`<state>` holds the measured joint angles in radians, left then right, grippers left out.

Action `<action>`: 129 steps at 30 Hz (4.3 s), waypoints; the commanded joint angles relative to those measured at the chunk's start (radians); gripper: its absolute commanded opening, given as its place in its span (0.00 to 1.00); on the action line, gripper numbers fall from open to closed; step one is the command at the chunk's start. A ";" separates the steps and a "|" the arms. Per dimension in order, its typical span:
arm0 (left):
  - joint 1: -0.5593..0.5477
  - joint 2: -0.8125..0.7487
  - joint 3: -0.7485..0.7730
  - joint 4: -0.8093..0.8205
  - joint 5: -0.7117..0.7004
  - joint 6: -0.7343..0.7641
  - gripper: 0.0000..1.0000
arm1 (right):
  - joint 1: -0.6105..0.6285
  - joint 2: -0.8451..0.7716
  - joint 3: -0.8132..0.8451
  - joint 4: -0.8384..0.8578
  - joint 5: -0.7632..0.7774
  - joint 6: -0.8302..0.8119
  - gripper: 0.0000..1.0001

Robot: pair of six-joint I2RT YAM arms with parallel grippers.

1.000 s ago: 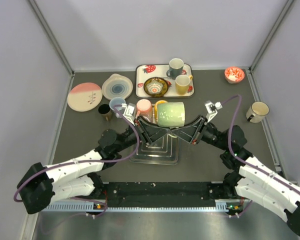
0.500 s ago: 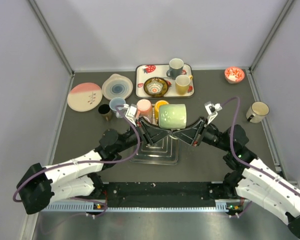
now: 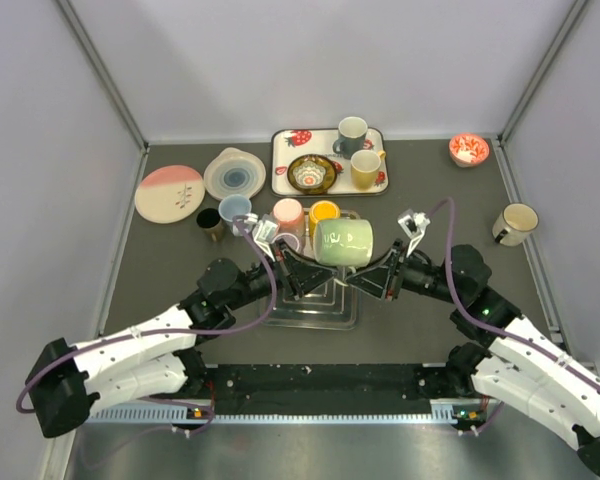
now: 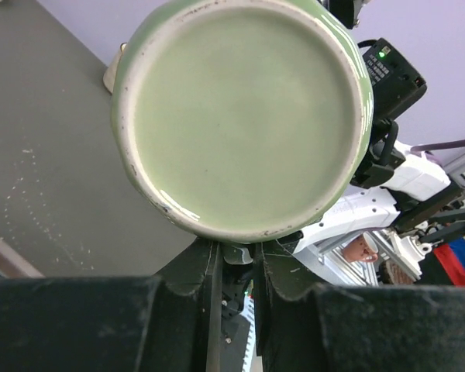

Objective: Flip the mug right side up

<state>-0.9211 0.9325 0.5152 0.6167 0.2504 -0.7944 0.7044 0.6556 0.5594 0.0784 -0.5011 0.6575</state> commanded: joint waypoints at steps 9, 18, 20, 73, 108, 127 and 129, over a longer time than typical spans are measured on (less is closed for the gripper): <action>0.024 -0.080 0.016 0.051 -0.168 0.102 0.00 | 0.017 -0.001 0.071 -0.042 -0.091 -0.055 0.31; 0.005 -0.087 0.037 -0.080 -0.227 0.182 0.00 | 0.017 -0.002 0.088 -0.101 -0.076 -0.079 0.33; -0.004 -0.081 0.055 -0.176 -0.243 0.202 0.00 | 0.017 -0.008 0.106 -0.132 -0.050 -0.097 0.33; 0.021 0.769 0.677 -1.032 -0.514 0.345 0.00 | 0.017 -0.252 0.183 -0.730 0.524 -0.168 0.39; -0.099 0.266 0.424 -0.928 -0.484 0.271 0.56 | -0.592 0.277 0.430 -0.879 0.923 -0.108 0.70; -0.097 0.097 0.223 -0.891 -0.599 0.182 0.71 | -0.922 0.772 0.511 -0.723 0.977 -0.039 0.68; -0.097 0.101 0.218 -0.885 -0.589 0.184 0.71 | -0.931 0.799 0.527 -0.714 0.981 -0.045 0.67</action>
<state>-1.0187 1.0428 0.7452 -0.3244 -0.3347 -0.6025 -0.2016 1.4231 1.0050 -0.6876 0.4488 0.6277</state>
